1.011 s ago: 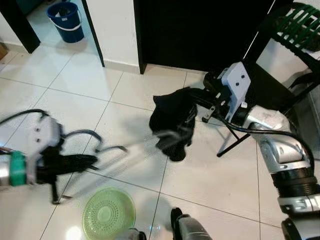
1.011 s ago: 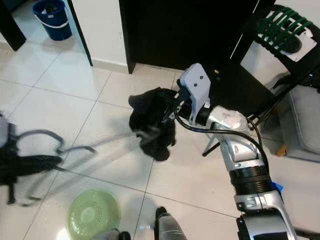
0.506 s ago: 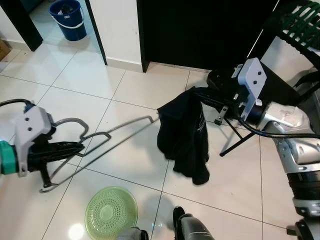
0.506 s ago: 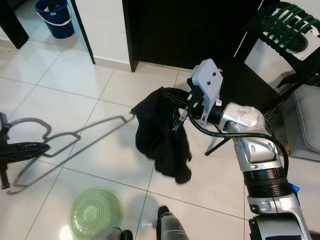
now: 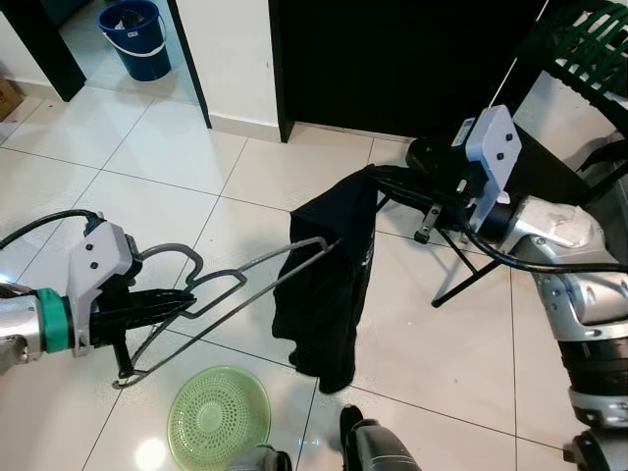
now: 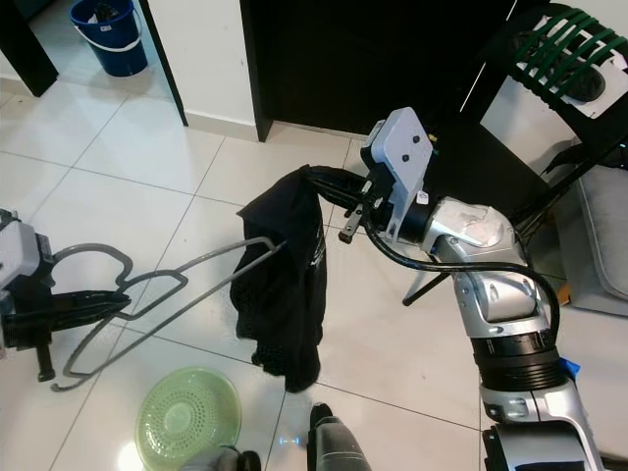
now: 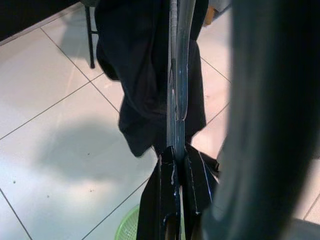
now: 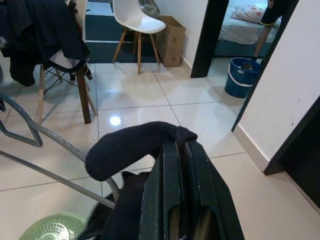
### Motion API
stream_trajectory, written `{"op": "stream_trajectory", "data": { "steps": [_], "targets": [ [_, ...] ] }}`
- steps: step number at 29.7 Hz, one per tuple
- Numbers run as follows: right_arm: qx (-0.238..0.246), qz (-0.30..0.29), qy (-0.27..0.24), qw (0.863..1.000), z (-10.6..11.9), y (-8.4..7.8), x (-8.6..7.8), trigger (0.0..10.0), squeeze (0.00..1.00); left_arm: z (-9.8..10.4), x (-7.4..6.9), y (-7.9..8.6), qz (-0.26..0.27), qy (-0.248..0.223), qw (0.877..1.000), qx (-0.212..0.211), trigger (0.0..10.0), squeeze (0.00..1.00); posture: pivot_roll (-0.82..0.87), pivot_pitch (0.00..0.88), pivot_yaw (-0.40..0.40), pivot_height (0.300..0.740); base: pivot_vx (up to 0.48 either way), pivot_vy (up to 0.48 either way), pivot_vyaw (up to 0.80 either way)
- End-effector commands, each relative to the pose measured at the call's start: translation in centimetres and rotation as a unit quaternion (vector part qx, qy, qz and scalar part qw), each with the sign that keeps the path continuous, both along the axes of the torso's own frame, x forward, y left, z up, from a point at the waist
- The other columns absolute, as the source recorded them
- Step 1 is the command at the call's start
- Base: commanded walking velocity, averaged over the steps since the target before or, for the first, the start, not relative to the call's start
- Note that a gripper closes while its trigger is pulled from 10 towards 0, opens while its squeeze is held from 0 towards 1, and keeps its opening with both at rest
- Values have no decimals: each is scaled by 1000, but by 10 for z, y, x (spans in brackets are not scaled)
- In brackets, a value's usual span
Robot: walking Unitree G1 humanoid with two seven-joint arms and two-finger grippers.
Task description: Hang hanger
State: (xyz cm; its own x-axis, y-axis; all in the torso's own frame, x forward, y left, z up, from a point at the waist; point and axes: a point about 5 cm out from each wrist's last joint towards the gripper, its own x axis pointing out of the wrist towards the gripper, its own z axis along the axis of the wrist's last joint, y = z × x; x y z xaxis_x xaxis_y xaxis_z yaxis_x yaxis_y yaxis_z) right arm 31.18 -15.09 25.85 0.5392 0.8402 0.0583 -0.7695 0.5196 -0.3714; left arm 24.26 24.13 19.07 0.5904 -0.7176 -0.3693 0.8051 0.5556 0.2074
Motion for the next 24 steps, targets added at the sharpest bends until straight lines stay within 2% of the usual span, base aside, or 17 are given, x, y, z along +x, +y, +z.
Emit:
{"op": "stream_trajectory", "data": {
  "steps": [1, 3, 7, 10, 11, 13, 14, 15, 21, 22, 24],
  "targets": [
    [12, 47, -3, 999, 6, 12, -14, 10000, 0, -12, 6, 3, 36, 6, 999, 7, 10000, 8, 34, 127, 105, 740, 0, 0, 0],
    [12, 47, -3, 999, 6, 12, -14, 10000, 0, -12, 6, 3, 36, 6, 999, 7, 10000, 8, 34, 127, 105, 740, 0, 0, 0],
    [21, 131, 25, 991, 0, 37, -40, 10000, 0, -14, 22, -12, 53, -5, 998, -41, 10000, 8, 25, 116, 102, 740, 0, 0, 0],
    [22, 141, 29, 989, -2, 40, -43, 10000, 0, -14, 24, -15, 50, -5, 998, -48, 10000, 8, 25, 116, 102, 740, 0, 0, 0],
    [23, 151, 37, 988, -8, 47, -44, 10000, 0, -13, 27, -24, 37, -9, 998, -58, 10000, 0, 21, 113, 104, 740, 0, 0, 0],
    [15, 160, 45, 986, -23, 60, -42, 10000, 0, -8, 30, -47, -9, -11, 997, -77, 10000, 0, 17, 109, 105, 740, 0, 0, 0],
    [15, 160, 45, 986, -23, 60, -42, 10000, 0, -8, 30, -47, -9, -11, 997, -77, 10000, 0, 17, 109, 105, 740, 0, 0, 0],
    [14, 159, 49, 986, -28, 64, -40, 10000, 0, -5, 29, -55, -29, -9, 996, -85, 10000, 0, 18, 109, 107, 740, 0, 0, 0],
    [-1, 130, 41, 991, -33, 63, -26, 10000, 0, -2, 18, -67, -86, 3, 993, -83, 10000, 0, 25, 113, 100, 740, 0, 0, 0],
    [-6, 116, 38, 993, -31, 59, -22, 10000, 0, -1, 11, -70, -108, 8, 991, -82, 10000, 0, 24, 117, 89, 740, 0, 0, 0],
    [-7, 113, 37, 993, -30, 58, -22, 10000, 0, 0, 9, -71, -115, 10, 990, -81, 10000, 0, 24, 117, 89, 740, 0, 0, 0]
  ]
}}
